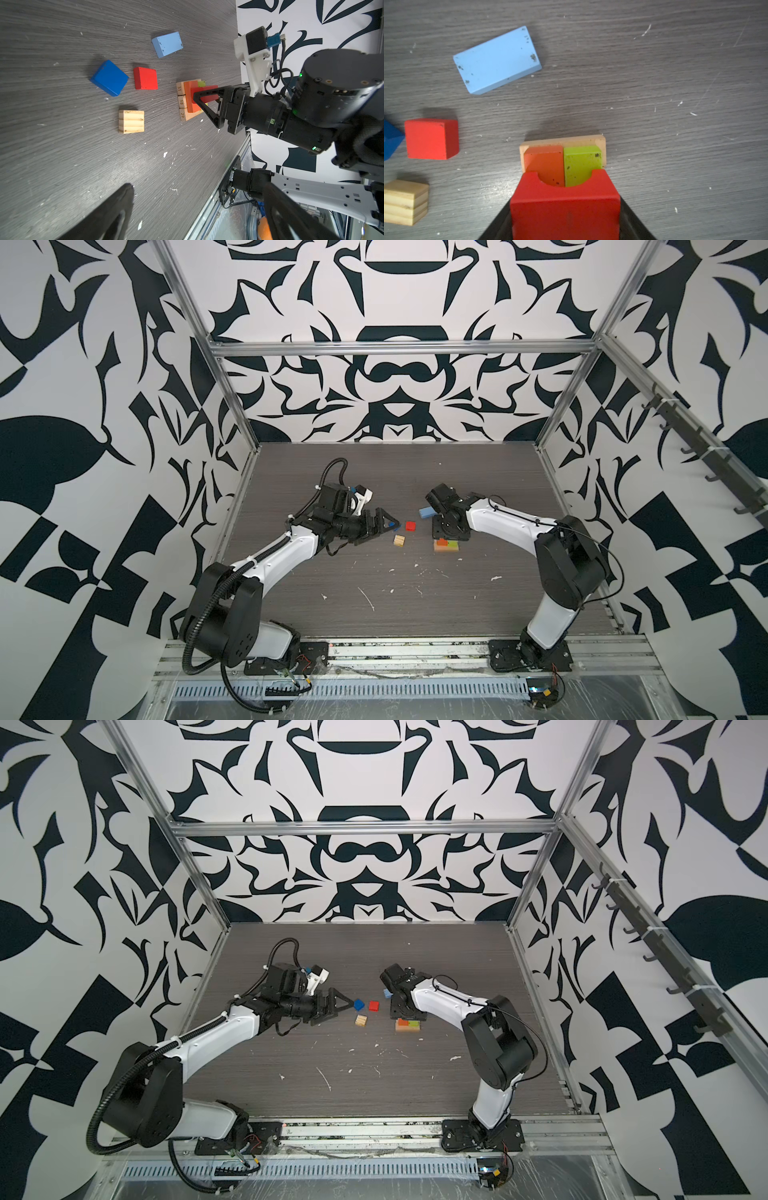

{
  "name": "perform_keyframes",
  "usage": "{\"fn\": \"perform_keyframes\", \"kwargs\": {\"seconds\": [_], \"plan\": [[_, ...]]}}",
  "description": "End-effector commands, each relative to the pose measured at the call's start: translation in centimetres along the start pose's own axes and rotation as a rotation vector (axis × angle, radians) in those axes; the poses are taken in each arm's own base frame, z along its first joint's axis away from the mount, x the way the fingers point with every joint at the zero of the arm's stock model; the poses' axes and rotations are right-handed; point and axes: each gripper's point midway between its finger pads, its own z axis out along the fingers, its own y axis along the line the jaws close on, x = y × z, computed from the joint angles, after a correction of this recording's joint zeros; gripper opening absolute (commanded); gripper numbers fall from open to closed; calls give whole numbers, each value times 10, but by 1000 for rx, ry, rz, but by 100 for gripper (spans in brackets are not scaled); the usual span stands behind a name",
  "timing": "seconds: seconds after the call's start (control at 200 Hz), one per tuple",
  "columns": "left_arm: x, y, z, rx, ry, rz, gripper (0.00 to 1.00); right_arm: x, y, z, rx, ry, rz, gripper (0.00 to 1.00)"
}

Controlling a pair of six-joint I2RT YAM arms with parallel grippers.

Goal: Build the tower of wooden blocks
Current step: 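Lower the red arch block onto the orange and green blocks with the right gripper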

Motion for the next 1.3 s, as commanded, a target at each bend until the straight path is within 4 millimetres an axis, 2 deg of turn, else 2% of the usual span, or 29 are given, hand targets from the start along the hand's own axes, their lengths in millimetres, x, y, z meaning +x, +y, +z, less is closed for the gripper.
{"fn": "perform_keyframes", "kwargs": {"seconds": [0.0,0.525,1.295], "plan": [[-7,-7,0,7,-13,20,100,-4,-5,-2,19,-12,1,43],[-8,-6,0,3,-14,20,100,-3,-4,1,17,-4,5,46],[-7,-3,1,-12,-17,20,100,-2,-5,3,30,6,1,63]]}}
